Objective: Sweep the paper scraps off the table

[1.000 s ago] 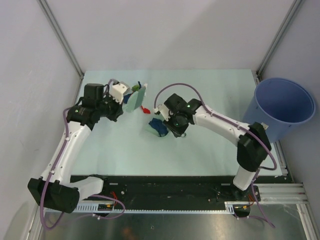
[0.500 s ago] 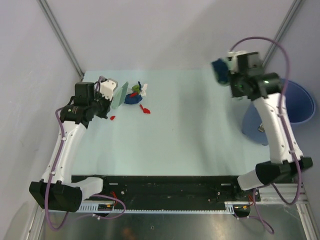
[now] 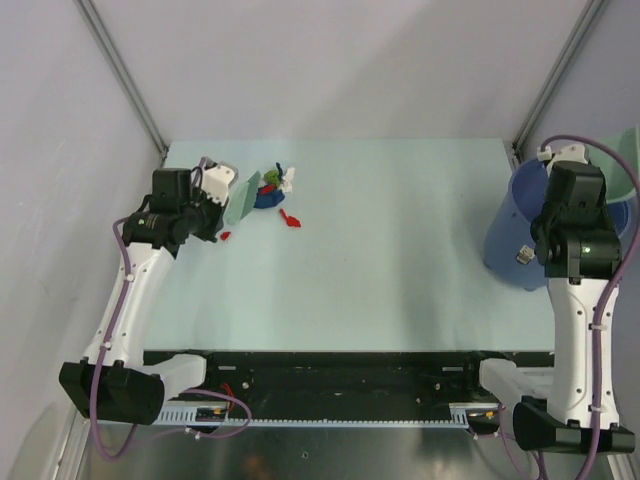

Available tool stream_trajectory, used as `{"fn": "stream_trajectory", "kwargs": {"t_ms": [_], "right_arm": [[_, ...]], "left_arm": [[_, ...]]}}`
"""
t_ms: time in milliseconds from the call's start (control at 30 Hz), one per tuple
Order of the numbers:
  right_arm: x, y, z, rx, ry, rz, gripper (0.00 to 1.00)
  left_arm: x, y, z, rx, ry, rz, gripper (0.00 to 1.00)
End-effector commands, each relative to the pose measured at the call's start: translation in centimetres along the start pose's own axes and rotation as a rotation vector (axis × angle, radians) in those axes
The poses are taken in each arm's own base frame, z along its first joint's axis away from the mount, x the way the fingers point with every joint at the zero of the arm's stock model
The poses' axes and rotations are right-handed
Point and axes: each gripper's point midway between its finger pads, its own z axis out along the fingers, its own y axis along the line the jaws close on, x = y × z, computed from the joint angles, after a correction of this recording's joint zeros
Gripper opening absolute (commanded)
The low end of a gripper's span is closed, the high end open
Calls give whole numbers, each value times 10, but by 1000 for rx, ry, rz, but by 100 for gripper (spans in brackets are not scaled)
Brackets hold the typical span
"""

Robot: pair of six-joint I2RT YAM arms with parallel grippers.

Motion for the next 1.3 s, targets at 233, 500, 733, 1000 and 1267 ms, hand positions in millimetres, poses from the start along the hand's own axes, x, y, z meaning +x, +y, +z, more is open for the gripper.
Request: {"fn": "stream_trajectory", "kwargs": {"t_ms": [233, 500, 733, 1000, 1267], "right_arm": [[-33, -54, 8, 210, -99, -475, 0], [-5, -12, -2, -37, -197, -751, 0], [8, 11, 14, -138, -164, -857, 0], [-2, 3, 42, -25, -128, -838, 0], [-15, 22, 56, -62, -159, -923, 0]], "left_arm": [[-9, -13, 0, 84, -42, 62, 0], [-26, -1, -13, 46, -69, 145, 0], [-32, -1, -17, 56, -84, 177, 0], [-33, -1, -21, 51, -93, 211, 0], [-34, 0, -24, 44, -99, 223, 0]]}}
